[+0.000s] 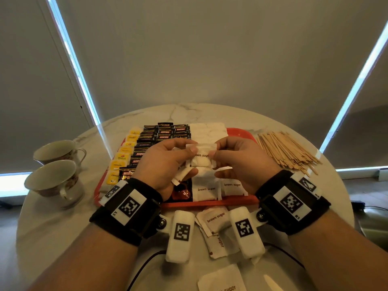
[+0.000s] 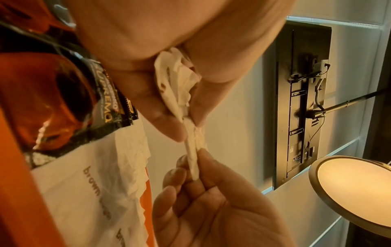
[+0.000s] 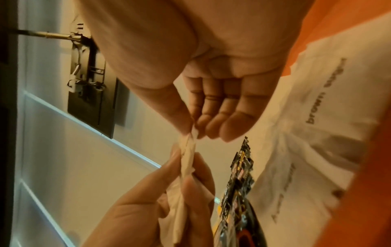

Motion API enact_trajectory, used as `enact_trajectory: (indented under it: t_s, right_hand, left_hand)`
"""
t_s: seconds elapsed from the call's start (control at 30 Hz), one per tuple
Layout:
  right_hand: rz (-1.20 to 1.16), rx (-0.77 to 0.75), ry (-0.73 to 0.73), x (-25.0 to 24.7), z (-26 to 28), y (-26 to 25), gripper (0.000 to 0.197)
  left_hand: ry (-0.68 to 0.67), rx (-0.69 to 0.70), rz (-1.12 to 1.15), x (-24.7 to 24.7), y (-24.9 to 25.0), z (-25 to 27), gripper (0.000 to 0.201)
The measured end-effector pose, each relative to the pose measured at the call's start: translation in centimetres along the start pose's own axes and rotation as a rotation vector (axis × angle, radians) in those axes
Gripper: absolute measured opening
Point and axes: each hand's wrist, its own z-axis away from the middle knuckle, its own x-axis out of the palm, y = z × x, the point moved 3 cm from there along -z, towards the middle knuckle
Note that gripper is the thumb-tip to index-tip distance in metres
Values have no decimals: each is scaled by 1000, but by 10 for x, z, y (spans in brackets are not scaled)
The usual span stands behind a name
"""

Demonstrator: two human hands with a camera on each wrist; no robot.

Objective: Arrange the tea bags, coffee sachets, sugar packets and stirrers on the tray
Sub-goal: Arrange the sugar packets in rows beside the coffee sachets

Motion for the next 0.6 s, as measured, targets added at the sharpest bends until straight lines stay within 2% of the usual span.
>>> enact_trajectory:
  t_s: [0.07, 0.33, 0.43, 0.6]
  right_hand:
    - [100, 0, -20, 1, 0, -4, 17]
    - [344, -82, 88, -5, 1, -15, 3]
    - [429, -12, 142, -20, 8, -11, 10]
    - [477, 185, 162, -41, 26, 1, 15]
  left_hand:
    - [-5, 10, -17, 1, 0, 1, 9]
    - [-6, -26, 44, 6, 0, 4, 10]
    - [-9, -44, 50, 6, 1, 5, 8]
    - [-3, -85, 111, 4, 3, 4, 23]
